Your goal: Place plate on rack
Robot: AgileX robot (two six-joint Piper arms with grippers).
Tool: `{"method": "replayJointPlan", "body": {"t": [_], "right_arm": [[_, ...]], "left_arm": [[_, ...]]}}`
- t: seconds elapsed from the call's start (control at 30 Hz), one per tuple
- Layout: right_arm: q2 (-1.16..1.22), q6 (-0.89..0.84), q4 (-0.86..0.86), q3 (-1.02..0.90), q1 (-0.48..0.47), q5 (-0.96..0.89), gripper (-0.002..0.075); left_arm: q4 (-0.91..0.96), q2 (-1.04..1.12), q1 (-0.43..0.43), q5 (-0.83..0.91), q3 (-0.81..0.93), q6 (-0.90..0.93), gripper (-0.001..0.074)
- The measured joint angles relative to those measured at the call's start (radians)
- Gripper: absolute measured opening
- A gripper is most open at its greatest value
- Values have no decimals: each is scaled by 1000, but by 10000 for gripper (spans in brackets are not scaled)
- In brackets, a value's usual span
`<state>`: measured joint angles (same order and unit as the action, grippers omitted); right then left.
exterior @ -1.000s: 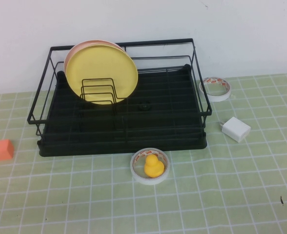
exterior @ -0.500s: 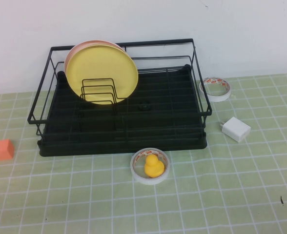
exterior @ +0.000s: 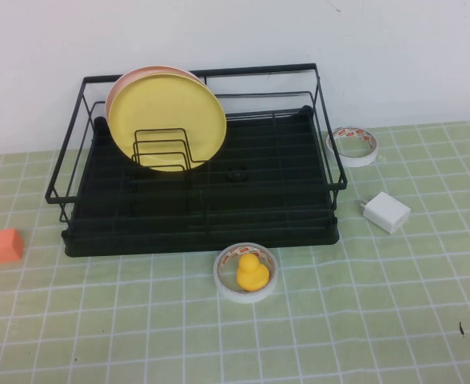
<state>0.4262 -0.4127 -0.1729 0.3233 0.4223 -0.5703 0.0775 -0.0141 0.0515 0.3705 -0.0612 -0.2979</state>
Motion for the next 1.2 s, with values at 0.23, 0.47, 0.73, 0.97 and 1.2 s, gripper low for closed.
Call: {"method": "replayJointPlan", "body": {"t": [0.23,0.47,0.73,0.97,1.2], "right_arm": [[0,0,0,0,0,0,0],[0,0,0,0,0,0,0],[0,0,0,0,0,0,0],[0,0,0,0,0,0,0],[0,0,0,0,0,0,0]], "left_arm": [[-187,0,0,20,62,150,-1],[-265,-1,0,-21,70,309,-1],[-273,-1,0,-21,70,269,-1],[-273,-1,0,-21,70,269,-1],[-244,-1,0,-21,70,236,-1]]}}
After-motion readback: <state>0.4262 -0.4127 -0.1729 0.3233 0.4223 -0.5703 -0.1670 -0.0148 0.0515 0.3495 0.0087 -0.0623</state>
